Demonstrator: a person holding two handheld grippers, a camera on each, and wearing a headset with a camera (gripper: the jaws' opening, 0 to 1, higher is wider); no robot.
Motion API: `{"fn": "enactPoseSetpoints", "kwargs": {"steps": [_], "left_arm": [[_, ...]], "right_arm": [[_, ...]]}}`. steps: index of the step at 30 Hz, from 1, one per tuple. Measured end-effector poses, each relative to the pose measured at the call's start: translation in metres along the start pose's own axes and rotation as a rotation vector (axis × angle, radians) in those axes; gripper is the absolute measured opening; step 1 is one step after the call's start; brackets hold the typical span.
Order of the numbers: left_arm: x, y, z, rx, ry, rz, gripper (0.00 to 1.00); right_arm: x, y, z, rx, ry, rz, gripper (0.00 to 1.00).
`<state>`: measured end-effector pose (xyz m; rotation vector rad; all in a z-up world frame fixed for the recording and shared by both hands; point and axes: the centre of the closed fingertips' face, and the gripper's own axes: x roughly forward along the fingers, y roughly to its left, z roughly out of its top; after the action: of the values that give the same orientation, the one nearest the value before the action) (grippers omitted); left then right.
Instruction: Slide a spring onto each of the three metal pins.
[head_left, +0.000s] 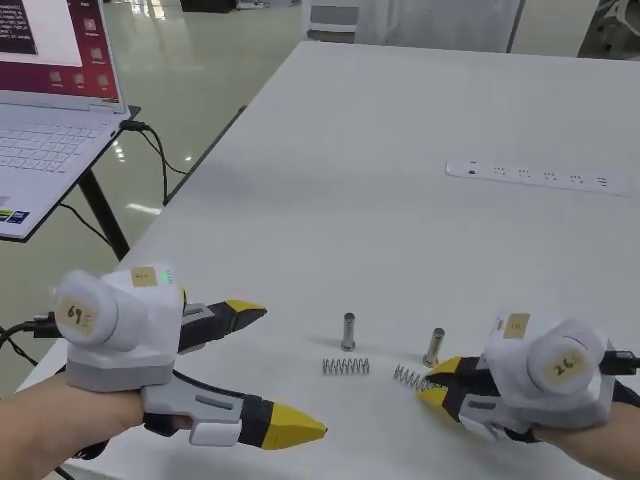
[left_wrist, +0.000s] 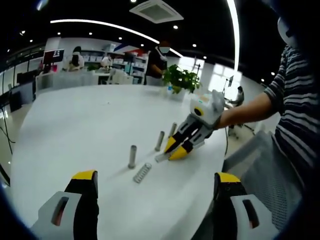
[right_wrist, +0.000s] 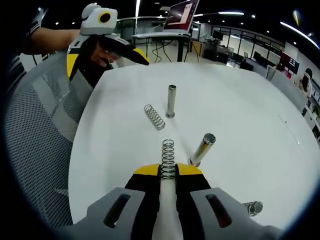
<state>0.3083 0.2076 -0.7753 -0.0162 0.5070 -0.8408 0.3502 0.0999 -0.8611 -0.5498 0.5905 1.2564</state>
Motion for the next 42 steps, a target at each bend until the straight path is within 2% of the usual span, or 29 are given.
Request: {"fn": "enactPoseSetpoints", "kwargs": {"steps": [8, 16, 22, 28, 32, 37, 42], "left_arm": [[0.002, -0.002, -0.001, 0.003, 0.007, -0.007, 0.94], [0.003, -0.005, -0.003, 0.003, 0.013, -0.022, 0.93], [0.005, -0.013, -0.006, 0.003, 0.031, -0.052, 0.91], [0.011, -0.025, -0.009, 0.014, 0.059, -0.103, 0.87], [0.016, -0.031, -0.01, 0.021, 0.07, -0.128, 0.84], [0.027, -0.039, -0.007, 0.036, 0.075, -0.163, 0.81], [0.039, -0.052, -0.004, 0.061, 0.086, -0.214, 0.75]], "right_arm": [[-0.006, 0.002, 0.002, -0.027, 0.015, 0.008, 0.08], [-0.027, 0.002, 0.006, -0.045, 0.0, 0.006, 0.08], [-0.045, 0.001, 0.01, -0.065, -0.009, 0.005, 0.08], [-0.056, 0.012, 0.016, -0.082, -0.027, 0.029, 0.08], [-0.06, 0.021, 0.014, -0.11, -0.018, 0.054, 0.08], [-0.064, 0.033, 0.011, -0.13, -0.012, 0.085, 0.08], [-0.067, 0.042, 0.008, -0.157, 0.0, 0.111, 0.08]]}}
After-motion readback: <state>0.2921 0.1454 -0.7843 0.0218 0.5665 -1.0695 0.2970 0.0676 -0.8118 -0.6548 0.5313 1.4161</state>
